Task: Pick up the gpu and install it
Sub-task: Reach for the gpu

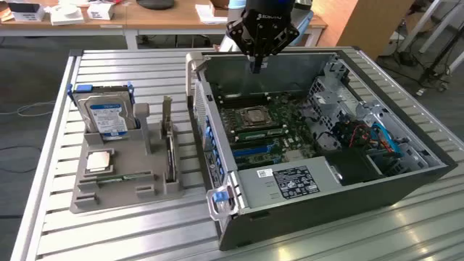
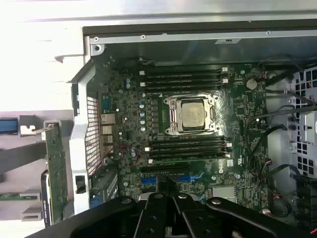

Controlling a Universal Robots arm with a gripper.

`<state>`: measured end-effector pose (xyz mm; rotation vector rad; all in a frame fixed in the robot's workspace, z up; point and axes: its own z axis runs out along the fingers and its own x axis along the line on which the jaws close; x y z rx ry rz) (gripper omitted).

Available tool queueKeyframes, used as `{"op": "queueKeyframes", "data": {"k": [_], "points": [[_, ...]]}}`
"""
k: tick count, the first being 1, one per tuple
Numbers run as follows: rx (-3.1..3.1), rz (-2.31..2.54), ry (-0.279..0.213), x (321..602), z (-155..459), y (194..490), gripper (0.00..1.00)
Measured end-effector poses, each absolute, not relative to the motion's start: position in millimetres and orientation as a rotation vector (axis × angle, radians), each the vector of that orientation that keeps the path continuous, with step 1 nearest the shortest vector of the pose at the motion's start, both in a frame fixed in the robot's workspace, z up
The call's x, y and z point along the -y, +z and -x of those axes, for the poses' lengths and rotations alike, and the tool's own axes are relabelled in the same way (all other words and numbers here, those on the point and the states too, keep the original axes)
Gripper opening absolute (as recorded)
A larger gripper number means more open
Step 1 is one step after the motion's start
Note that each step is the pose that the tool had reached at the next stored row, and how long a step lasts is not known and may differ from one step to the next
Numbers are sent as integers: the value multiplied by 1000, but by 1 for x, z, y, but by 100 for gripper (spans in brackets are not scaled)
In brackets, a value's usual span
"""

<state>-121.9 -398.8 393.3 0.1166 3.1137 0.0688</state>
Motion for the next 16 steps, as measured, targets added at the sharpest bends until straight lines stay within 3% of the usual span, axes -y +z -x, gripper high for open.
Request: {"op": "queueKeyframes", "data": {"k": [16], "points": [[-3114, -117, 69, 399, 126, 393, 11]]}}
